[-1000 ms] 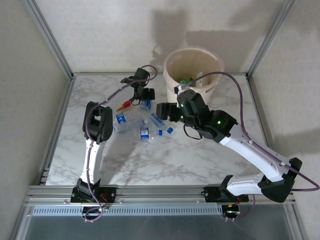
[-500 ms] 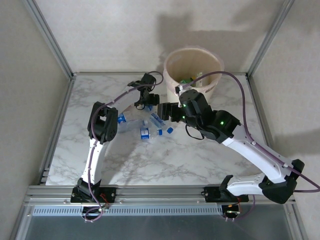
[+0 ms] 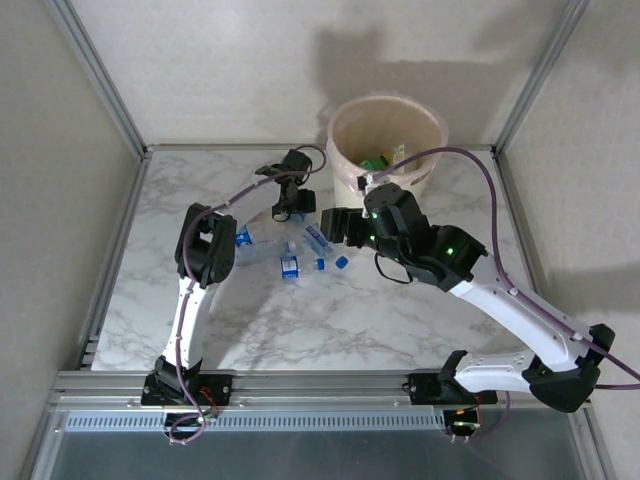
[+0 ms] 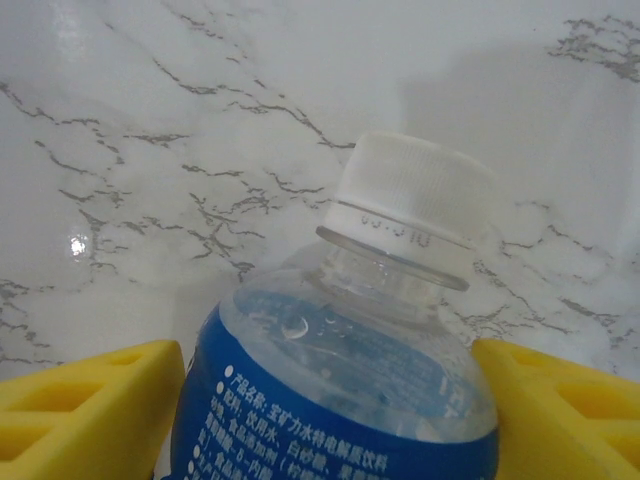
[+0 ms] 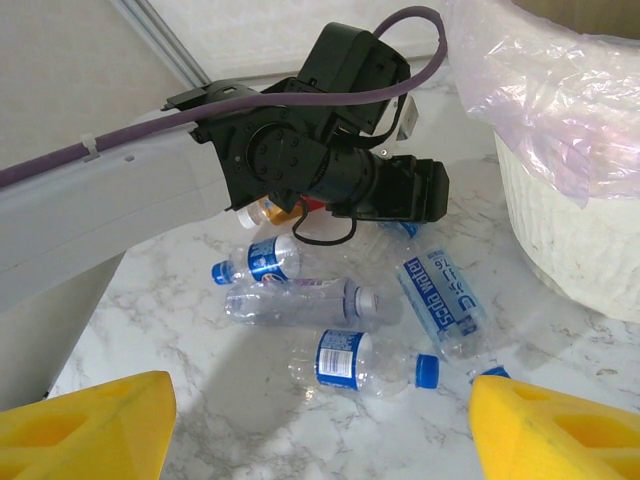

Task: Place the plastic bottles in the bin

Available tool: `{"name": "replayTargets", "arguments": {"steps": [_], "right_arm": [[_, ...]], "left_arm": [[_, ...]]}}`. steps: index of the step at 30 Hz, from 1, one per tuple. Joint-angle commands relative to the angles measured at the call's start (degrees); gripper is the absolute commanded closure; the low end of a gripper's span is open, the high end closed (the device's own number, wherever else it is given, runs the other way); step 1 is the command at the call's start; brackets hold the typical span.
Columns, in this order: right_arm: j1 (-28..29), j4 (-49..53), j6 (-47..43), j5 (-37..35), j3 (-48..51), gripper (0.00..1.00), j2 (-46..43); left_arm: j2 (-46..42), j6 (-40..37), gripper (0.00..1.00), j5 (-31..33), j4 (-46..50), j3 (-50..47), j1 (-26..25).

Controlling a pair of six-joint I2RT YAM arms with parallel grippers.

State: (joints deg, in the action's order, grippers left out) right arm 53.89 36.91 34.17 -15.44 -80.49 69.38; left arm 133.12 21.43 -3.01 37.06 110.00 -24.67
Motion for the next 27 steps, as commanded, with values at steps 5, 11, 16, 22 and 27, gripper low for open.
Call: {"name": "replayTargets", "arguments": {"steps": [5,11,16,22,27], "right_arm": [[0.34,-0.55,1.26,-1.2,-0.24,0.23,-1.66],[0.41,-2.89,0.31,0.39,-0.15,0.23,-0.68],[0.43,-4.84,-1.57,2.24,-2.22,0.22,1.52],[0.04,-6.97,-3.96,5.74,-5.08,0.19,4.39],[-3.27,-9.01,-4.22,13.88,-7.06,0.16,6.77]], "left_arm": [[-2.89,0.25,0.36,0.99,1.18,-2.16,-0.21],[-9.15,1.1,0.39,1.89,1.95,-0.87,-0.2],[-13.92,3.1,0.41,1.39,4.16,1.54,-0.21],[-23.17,8.76,0.41,-2.02,1.34,-2.57,-0.21],[-32.28,15.71,0.41,-7.45,-4.92,-9.92,0.77]]}}
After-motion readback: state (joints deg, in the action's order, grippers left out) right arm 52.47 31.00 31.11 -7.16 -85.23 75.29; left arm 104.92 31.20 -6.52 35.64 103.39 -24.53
